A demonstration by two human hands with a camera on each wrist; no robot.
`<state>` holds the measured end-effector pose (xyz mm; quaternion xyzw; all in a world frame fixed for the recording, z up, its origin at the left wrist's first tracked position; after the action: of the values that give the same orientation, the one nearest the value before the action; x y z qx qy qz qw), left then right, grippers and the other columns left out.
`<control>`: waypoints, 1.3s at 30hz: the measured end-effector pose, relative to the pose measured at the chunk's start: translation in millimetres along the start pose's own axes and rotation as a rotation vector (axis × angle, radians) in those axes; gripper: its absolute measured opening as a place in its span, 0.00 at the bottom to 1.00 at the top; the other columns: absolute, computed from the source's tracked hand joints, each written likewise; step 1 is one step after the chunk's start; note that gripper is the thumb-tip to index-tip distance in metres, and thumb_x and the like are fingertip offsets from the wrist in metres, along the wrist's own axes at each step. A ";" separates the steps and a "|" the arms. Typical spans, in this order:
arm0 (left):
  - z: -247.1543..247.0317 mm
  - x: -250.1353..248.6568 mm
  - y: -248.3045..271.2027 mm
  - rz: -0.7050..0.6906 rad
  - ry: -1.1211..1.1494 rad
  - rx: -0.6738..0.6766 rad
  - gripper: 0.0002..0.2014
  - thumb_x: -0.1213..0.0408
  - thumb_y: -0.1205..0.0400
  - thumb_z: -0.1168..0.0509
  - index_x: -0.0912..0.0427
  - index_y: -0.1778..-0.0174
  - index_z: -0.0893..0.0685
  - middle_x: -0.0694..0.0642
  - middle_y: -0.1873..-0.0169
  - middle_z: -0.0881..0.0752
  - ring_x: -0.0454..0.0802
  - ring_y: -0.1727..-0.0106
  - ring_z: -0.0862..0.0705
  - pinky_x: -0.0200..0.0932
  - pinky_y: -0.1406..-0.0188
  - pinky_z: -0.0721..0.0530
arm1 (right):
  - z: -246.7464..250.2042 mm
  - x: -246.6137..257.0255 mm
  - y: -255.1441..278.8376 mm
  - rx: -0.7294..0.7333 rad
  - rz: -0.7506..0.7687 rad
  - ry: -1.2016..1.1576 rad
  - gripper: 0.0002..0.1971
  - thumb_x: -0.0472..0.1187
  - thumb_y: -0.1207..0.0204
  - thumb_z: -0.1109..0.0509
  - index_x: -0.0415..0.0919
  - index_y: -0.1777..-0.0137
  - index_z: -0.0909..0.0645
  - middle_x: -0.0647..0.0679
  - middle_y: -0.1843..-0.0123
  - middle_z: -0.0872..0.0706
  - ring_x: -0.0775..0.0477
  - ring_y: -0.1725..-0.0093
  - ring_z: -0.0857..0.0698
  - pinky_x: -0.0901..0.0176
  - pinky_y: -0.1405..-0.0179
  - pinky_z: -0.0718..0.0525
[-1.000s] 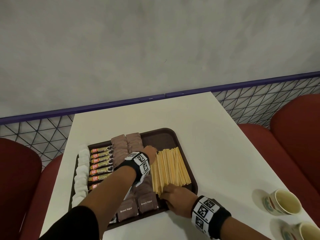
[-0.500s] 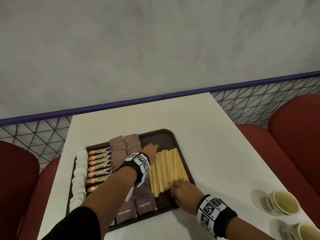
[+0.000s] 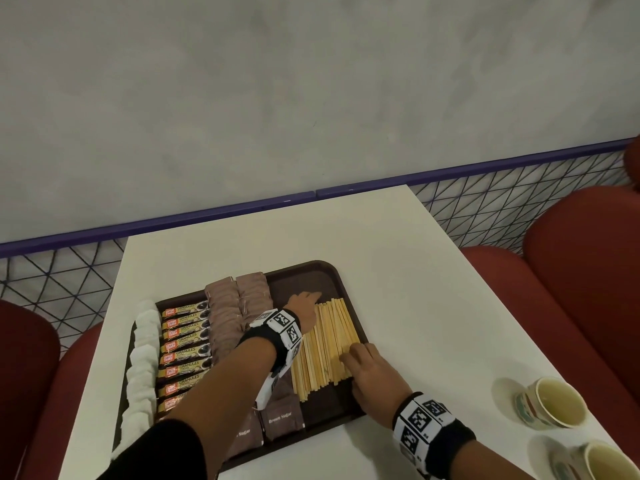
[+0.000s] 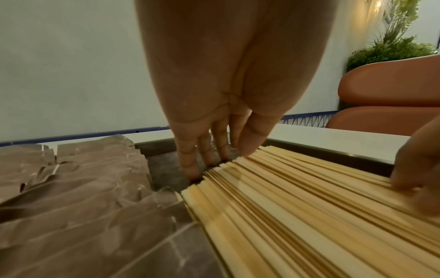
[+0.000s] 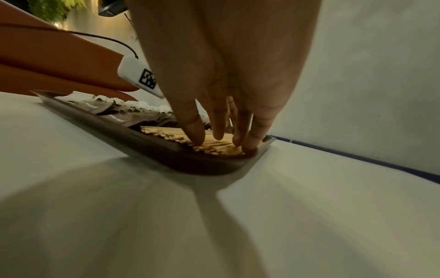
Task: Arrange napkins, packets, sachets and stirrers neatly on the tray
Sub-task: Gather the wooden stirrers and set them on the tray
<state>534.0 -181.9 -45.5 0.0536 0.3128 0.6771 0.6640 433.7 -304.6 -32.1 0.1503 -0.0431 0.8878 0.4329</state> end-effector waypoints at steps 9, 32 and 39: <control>2.5 -5.1 -5.7 -0.004 0.026 -0.014 0.28 0.75 0.16 0.50 0.57 0.18 0.41 0.61 0.20 0.40 0.61 0.21 0.40 0.49 0.22 0.36 | -1.3 0.3 -1.1 -0.004 -0.026 -0.054 0.30 0.39 0.52 0.17 0.46 0.45 0.18 0.48 0.44 0.15 0.48 0.46 0.14 0.66 0.49 0.15; 9.8 31.7 -7.1 0.058 -0.007 -0.040 0.26 0.77 0.19 0.46 0.56 0.25 0.28 0.62 0.29 0.30 0.60 0.27 0.29 0.50 0.27 0.30 | -13.9 67.2 13.2 0.128 0.363 -0.042 0.14 0.37 0.25 0.39 0.37 0.43 0.18 0.40 0.46 0.17 0.40 0.46 0.18 0.51 0.46 0.16; 5.3 34.0 -5.5 0.058 -0.058 0.015 0.24 0.78 0.18 0.48 0.58 0.26 0.27 0.61 0.29 0.28 0.57 0.28 0.27 0.42 0.31 0.31 | -26.9 72.8 -2.7 0.245 0.295 0.015 0.20 0.33 0.21 0.41 0.32 0.30 0.28 0.35 0.34 0.27 0.35 0.34 0.28 0.43 0.31 0.26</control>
<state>537.5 -148.8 -55.7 0.0872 0.2966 0.6917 0.6527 387.4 -242.4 -35.7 0.1872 0.0472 0.9413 0.2768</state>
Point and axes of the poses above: each hand's wrist, its own y-axis away from the middle knuckle, its own z-axis out of the back of the hand, x = y × z, the point moved 9 cm from there along -y, towards the middle knuckle
